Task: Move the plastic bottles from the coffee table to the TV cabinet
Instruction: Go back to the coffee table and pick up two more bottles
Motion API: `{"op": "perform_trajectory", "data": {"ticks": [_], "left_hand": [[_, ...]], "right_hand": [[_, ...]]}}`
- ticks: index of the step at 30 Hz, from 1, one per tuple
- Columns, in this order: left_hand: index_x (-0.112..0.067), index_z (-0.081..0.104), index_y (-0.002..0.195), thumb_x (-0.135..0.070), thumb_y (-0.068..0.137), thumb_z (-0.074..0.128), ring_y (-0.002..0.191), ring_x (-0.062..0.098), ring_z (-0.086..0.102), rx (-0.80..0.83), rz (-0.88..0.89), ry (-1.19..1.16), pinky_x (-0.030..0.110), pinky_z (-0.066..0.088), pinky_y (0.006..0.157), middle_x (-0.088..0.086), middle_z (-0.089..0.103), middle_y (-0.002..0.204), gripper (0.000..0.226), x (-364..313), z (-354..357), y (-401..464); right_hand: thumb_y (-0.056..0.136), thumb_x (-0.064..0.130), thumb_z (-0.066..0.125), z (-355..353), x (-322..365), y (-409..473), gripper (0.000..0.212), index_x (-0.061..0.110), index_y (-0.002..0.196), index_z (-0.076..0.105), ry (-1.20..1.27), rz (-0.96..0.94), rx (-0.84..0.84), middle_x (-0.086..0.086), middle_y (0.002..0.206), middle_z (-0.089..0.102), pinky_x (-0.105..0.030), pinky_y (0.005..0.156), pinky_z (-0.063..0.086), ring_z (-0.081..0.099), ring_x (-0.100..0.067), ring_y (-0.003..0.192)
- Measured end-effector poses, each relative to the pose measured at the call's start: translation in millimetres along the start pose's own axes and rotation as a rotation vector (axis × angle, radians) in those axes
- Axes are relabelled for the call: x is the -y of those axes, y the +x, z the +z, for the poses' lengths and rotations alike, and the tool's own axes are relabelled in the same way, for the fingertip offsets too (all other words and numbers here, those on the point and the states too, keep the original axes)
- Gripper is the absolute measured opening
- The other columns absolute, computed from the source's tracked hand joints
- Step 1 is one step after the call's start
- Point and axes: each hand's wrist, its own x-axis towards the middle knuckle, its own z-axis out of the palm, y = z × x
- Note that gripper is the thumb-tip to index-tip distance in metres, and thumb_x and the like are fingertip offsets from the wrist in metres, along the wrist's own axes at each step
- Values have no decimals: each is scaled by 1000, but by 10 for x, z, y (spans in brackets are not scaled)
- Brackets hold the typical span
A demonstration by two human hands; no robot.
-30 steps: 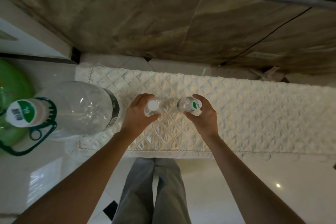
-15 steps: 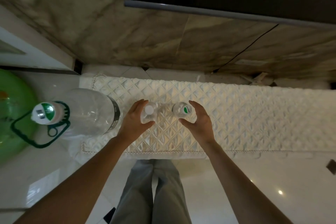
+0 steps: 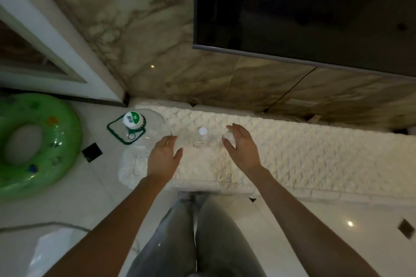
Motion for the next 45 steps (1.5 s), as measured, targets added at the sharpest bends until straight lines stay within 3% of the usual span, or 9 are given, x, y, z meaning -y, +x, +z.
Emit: {"op": "perform_trajectory", "data": {"ticks": [3,6,14,20,27,32,38,45], "left_hand": [[0,62,114,-14,79,72,95,37,63,-98,-65,59,44,52,85,22,65,108,39,84,-168,-333],[0,64,113,-14,77,74,97,39,64,-171,-180,106,48,51,86,23,66,110,40,165,-228,-683],[-10,54,128,-31,91,58,120,33,51,-377,-765,99,46,38,102,14,56,131,43,-17,29,-1766],[-6,57,122,-24,87,62,116,35,54,-538,-1150,27,49,41,97,16,60,124,40,-453,447,-2742],[-5,59,120,-20,82,66,113,38,54,-695,-1598,-114,51,42,94,18,60,122,41,-1080,1162,-3814],[-4,60,118,-21,81,67,110,40,54,-832,-1803,-161,51,43,93,20,59,121,40,-1513,1590,-4415],[-9,61,116,-33,80,44,106,36,57,-1002,-2032,-173,47,42,91,16,62,116,47,-2295,2144,-5107],[-7,61,119,-26,81,61,110,37,55,-1008,-2251,-230,47,42,93,19,59,122,42,-3374,2870,-5832]], "right_hand": [[95,27,52,14,198,-56,41,9,132,51,-37,-89,72,-12,140,46,-34,106,35,39,-26,131],[94,27,53,98,323,-124,40,10,130,53,-85,-219,200,-12,137,49,-32,105,35,44,-26,127],[96,33,46,307,608,-241,42,14,134,48,-288,-633,499,-9,142,45,-33,109,30,38,-23,132],[97,31,42,562,880,-615,45,14,139,42,-450,-946,670,-9,147,38,-36,112,23,30,-24,137],[96,25,44,883,1065,-1613,44,9,136,44,-523,-1299,883,-11,142,43,-35,112,24,33,-24,135],[94,26,48,1016,997,-2463,43,9,134,47,-561,-1561,990,-12,137,48,-36,110,28,39,-26,129],[93,26,51,1006,648,-3444,42,9,131,50,-574,-1792,1071,-11,132,51,-35,104,32,44,-26,124],[95,27,50,850,7,-4536,43,10,134,48,-586,-2000,1207,-10,137,48,-37,107,32,40,-27,129]]}}
